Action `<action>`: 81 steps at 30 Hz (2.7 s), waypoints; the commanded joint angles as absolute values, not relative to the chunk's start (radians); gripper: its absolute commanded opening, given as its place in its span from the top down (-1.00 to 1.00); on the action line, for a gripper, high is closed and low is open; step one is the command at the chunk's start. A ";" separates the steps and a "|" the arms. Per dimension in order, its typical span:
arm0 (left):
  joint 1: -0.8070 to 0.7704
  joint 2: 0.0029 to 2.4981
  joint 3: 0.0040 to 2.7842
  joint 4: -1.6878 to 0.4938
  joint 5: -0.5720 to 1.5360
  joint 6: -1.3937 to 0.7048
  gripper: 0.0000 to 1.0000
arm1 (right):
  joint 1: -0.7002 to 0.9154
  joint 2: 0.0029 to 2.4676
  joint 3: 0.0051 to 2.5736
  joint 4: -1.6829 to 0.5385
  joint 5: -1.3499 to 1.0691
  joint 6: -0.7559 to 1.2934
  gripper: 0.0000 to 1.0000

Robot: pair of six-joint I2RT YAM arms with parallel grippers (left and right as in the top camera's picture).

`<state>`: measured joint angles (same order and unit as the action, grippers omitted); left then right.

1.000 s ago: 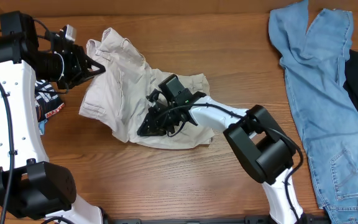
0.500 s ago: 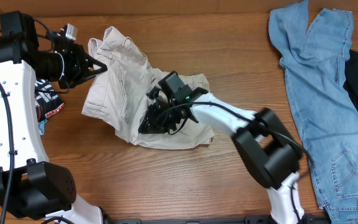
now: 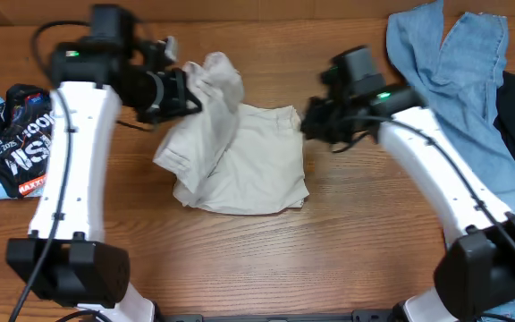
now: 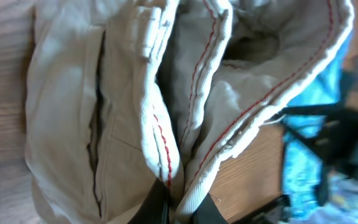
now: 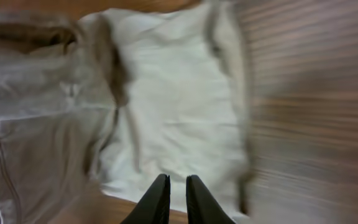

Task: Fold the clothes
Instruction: 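Press and tuck the folded bundle with the right gripper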

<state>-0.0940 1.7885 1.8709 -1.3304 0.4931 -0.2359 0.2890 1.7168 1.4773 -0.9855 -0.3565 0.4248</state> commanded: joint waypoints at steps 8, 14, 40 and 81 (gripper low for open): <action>-0.263 1.771 1.895 -1.279 0.072 -0.455 0.92 | 0.119 1.638 1.488 -1.116 -0.328 0.199 0.73; -0.098 1.771 1.905 -1.336 -0.087 -0.453 0.92 | 0.117 1.638 1.488 -1.118 -0.326 0.178 0.73; 0.149 1.773 1.892 -1.488 -0.149 -0.417 0.92 | 0.669 2.121 1.487 -0.234 -0.794 0.315 0.88; -0.035 1.773 1.892 -1.505 0.055 -0.397 0.92 | 0.646 2.290 1.623 -0.139 -0.952 0.490 0.81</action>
